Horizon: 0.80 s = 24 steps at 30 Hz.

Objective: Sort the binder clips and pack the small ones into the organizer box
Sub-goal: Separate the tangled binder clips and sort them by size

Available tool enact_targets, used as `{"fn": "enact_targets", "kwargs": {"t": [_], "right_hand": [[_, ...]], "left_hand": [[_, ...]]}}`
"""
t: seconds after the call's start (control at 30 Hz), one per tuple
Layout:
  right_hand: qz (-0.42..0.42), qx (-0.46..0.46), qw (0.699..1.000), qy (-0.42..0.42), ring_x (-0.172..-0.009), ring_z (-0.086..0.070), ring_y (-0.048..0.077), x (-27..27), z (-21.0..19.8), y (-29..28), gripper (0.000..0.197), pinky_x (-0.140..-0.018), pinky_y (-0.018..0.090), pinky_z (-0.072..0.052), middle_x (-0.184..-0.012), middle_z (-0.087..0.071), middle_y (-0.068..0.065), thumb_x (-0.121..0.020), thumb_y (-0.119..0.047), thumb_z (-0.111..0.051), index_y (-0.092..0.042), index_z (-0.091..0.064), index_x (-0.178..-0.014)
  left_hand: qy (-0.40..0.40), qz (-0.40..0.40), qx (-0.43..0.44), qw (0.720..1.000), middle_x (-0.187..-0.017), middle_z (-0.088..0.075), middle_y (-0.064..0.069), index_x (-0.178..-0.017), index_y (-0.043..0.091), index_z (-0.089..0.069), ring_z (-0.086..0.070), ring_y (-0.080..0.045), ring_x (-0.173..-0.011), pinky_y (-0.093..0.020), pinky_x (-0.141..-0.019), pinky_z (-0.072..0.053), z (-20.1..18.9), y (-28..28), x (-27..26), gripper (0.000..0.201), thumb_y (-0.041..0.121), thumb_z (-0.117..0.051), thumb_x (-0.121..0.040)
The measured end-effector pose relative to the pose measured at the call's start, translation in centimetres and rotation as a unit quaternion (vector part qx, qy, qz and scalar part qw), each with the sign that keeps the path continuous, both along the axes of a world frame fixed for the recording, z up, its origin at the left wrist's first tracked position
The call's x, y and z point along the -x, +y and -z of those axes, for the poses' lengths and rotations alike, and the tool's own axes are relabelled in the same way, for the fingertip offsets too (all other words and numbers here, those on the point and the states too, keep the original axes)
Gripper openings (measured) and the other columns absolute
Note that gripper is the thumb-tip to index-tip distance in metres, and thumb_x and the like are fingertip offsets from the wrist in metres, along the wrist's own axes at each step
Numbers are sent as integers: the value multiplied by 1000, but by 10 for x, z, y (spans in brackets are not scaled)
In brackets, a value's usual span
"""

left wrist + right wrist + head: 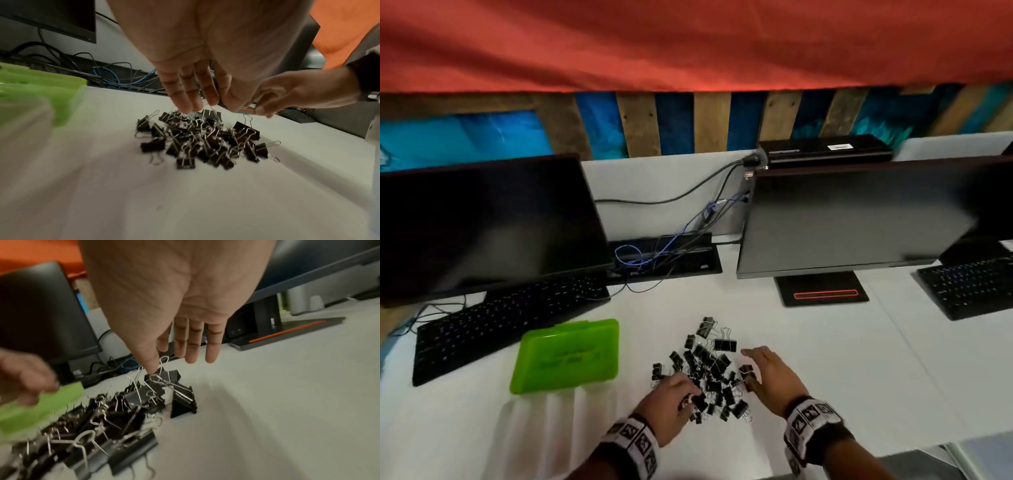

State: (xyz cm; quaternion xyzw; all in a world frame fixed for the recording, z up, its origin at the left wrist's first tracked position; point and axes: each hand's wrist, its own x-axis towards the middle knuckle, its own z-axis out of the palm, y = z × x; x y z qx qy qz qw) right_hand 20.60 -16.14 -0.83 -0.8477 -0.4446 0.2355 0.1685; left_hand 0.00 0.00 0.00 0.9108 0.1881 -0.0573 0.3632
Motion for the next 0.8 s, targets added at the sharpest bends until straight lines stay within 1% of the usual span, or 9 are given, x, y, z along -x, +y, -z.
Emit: {"fn": "enact_targets", "kwargs": {"t": [0.07, 0.17, 0.23, 0.33, 0.43, 0.5, 0.63, 0.73, 0.8], "right_hand": [[-75, 45, 996, -10, -118, -48, 19, -2, 6, 7, 46, -97, 36, -44, -133, -48, -7, -89, -23, -52, -34, -42, -132], [-129, 105, 986, -11, -110, -50, 24, -6, 5, 13, 35, -89, 38, -46, -114, -63, -1, -88, -11, -47, -30, -57, -115], [-125, 104, 987, -16, -105, -50, 24, -13, 2, 14, 29, -85, 35, -45, -106, -66, 1, -87, -9, -49, -27, -62, -105], [-87, 59, 994, -28, -98, -55, 23, -28, -4, 18, 22, -87, 32, -45, -101, -66, 1, -88, -18, -53, -30, -64, -102], [-2, 33, 999, 19, -92, -60, 24, -44, -13, 32, 26, -87, 31, -46, -99, -60, 3, -89, -21, -52, -34, -60, -111], [5, 54, 997, 52, -94, -61, 25, -53, -14, 46, 35, -84, 33, -48, -101, -64, 5, -90, -19, -50, -32, -48, -123], [-31, 121, 991, 41, -102, -59, 29, -57, -11, 77, 51, -85, 40, -48, -114, -62, 12, -92, -23, -49, -30, -30, -139], [-44, 149, 987, 28, -108, -57, 31, -56, -5, 91, 36, -90, 38, -47, -121, -58, 13, -92, -27, -49, -27, -47, -128], [-44, 151, 987, 39, -104, -59, 30, -57, -1, 94, 24, -87, 35, -47, -116, -62, 13, -90, -25, -48, -22, -62, -110]], "left_hand": [[-19, -28, 0, 999, -120, -46, 18, -112, 33, -56, -44, 1, -112, -20, -103, -37, -4, 2, -15, 25, 24, -51, -89], [-18, -60, -12, 998, -123, -43, 18, -117, 31, -54, -43, 0, -114, -21, -103, -37, -12, 9, -39, 28, 24, -50, -91], [-13, -73, -21, 997, -124, -42, 18, -118, 32, -52, -42, -1, -114, -24, -101, -41, -13, 15, -53, 28, 26, -50, -91], [10, -81, -22, 996, -126, -40, 18, -121, 33, -49, -44, -2, -113, -25, -102, -41, -10, 21, -75, 30, 32, -53, -91], [50, -74, -14, 996, -130, -40, 13, -122, 31, -51, -47, -8, -115, -27, -103, -40, -2, 18, -95, 33, 35, -56, -89], [66, -64, -31, 995, -130, -41, 9, -117, 29, -56, -50, -12, -113, -27, -97, -42, 6, 14, -104, 29, 35, -58, -88], [89, -39, -65, 993, -117, -51, -1, -99, 21, -64, -52, -18, -105, -24, -83, -44, 12, 19, -117, 15, 22, -52, -90], [57, -45, -10, 997, -96, -52, 3, -84, 17, -68, -56, -13, -81, -26, -78, -51, 15, 29, -117, 14, 8, -56, -84], [40, -43, 12, 998, -86, -52, 7, -84, 15, -66, -52, -6, -72, -12, -69, -47, 12, 36, -116, 13, 5, -57, -82]]}}
